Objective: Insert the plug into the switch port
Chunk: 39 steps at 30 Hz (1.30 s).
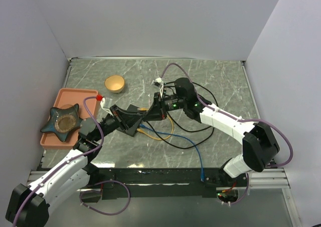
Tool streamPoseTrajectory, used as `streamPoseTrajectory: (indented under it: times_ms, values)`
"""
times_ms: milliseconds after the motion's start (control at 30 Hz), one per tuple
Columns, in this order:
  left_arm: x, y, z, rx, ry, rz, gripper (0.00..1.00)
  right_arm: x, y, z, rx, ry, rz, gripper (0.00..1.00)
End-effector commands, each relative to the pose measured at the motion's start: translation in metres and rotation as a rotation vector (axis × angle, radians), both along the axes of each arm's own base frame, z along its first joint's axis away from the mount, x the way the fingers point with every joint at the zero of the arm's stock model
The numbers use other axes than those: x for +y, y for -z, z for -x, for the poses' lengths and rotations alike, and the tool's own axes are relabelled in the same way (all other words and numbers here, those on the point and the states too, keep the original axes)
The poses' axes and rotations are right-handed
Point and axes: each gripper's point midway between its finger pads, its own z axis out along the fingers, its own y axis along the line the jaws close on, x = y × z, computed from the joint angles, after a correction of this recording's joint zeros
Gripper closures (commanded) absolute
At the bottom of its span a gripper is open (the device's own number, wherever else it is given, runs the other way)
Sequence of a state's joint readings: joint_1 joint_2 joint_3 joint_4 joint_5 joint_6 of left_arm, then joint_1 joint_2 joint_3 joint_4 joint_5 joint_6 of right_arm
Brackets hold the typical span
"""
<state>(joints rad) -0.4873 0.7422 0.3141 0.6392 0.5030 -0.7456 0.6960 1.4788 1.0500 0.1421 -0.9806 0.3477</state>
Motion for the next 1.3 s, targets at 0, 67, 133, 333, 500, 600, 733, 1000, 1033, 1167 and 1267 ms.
streamPoseTrajectory:
  times_ms: [0, 67, 133, 333, 500, 600, 733, 1000, 1033, 1167, 1267]
  values:
    - [-0.002, -0.026, 0.007, -0.076, 0.019, 0.047, 0.98, 0.013, -0.026, 0.000, -0.079, -0.033, -0.065, 0.88]
    - [-0.002, -0.028, 0.007, -0.077, 0.016, 0.050, 0.97, 0.012, -0.027, 0.001, -0.078, -0.038, -0.070, 0.91]
    - [-0.003, -0.028, 0.008, -0.080, 0.018, 0.054, 0.96, 0.012, -0.029, 0.002, -0.075, -0.042, -0.079, 0.91]
    - [-0.006, -0.031, 0.009, -0.083, 0.033, 0.055, 0.96, 0.012, -0.033, 0.009, -0.043, -0.072, -0.110, 0.60]
    - [-0.005, -0.032, 0.011, -0.082, 0.028, 0.052, 0.96, 0.013, -0.035, 0.011, -0.033, -0.082, -0.128, 0.82]
    - [-0.002, -0.032, 0.011, -0.082, 0.009, 0.048, 0.96, 0.012, -0.033, 0.010, -0.034, -0.069, -0.125, 0.99]
    - [-0.001, -0.032, 0.010, -0.084, -0.006, 0.044, 0.83, 0.009, -0.033, 0.009, -0.046, -0.038, -0.110, 1.00]
    - [0.006, -0.039, 0.000, -0.027, -0.075, 0.033, 0.10, -0.005, -0.022, -0.001, -0.111, 0.099, -0.011, 1.00]
    - [0.009, -0.043, 0.000, -0.024, -0.096, 0.039, 0.07, -0.009, -0.016, -0.001, -0.102, 0.115, 0.020, 1.00]
    - [0.023, -0.038, -0.004, 0.048, -0.180, 0.006, 0.02, -0.019, 0.000, -0.006, -0.125, 0.186, 0.083, 1.00]
    - [0.036, -0.042, -0.009, 0.070, -0.263, 0.003, 0.01, -0.028, 0.016, -0.008, -0.121, 0.234, 0.156, 1.00]
